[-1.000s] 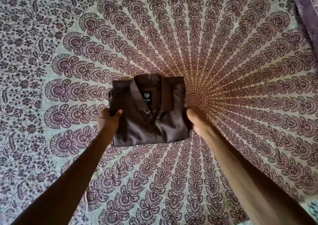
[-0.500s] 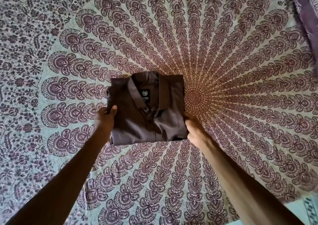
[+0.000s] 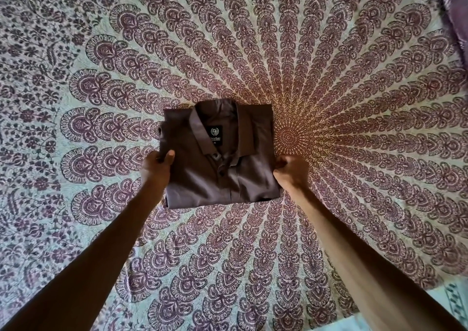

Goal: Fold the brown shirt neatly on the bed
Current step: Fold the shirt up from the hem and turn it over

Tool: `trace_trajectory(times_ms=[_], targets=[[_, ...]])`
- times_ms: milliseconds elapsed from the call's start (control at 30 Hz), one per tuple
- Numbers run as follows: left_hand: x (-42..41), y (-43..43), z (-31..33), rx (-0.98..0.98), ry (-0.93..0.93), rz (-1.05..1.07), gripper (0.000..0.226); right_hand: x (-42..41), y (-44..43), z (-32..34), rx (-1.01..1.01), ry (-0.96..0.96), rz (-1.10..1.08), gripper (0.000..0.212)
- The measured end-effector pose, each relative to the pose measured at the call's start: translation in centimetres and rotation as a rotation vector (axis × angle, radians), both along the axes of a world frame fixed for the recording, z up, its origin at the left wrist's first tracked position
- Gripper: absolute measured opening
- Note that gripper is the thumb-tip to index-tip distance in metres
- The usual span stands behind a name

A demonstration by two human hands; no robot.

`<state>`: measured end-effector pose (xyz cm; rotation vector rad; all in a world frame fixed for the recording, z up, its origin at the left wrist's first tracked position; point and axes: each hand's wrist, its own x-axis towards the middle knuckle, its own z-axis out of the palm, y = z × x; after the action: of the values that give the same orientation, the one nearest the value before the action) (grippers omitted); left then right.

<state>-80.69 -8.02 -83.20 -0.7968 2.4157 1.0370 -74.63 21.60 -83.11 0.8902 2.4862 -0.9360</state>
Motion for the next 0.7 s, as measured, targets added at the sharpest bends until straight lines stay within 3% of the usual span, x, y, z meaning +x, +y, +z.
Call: trace_trajectory(times_ms=[100, 267, 400, 467, 500, 567, 633, 700], targets=[[-0.1, -0.2, -0.4, -0.011, -0.005, -0.009, 0.038, -0.2, -0.3, -0.1, -0.129, -0.012, -0.149, 0.021], [-0.1, -0.3, -0.4, 0.023, -0.002, 0.004, 0.041, -0.6, -0.7, 0.4, -0.188, -0.054, -0.076, 0.021], [-0.2, -1.2, -1.1, 0.104, -0.043, 0.101, 0.05, -0.1, -0.5, 2.1, -0.778, -0.148, -0.39, 0.03], [-0.2, -1.4, -1.4, 0.125, -0.062, 0.157, 0.053, 0.4, 0.0, 1.9, -0.942, -0.193, -0.315, 0.053], [-0.2, -1.3, -1.2, 0.131, -0.068, 0.172, 0.053, 0.7, -0.1, 1.6, -0.928, -0.206, -0.234, 0.065], [-0.3, -1.2, -1.1, 0.142, -0.077, 0.175, 0.052, 0.7, -0.8, 1.7, -0.818, -0.227, -0.148, 0.055], [-0.2, -1.3, -1.3, 0.174, -0.079, 0.204, 0.052, 0.1, -1.0, 1.4, -0.699, -0.226, -0.166, 0.07], [-0.2, -1.9, -2.1, 0.227, -0.093, 0.246, 0.052, -0.6, -1.3, 1.5, -0.731, -0.185, -0.213, 0.061]])
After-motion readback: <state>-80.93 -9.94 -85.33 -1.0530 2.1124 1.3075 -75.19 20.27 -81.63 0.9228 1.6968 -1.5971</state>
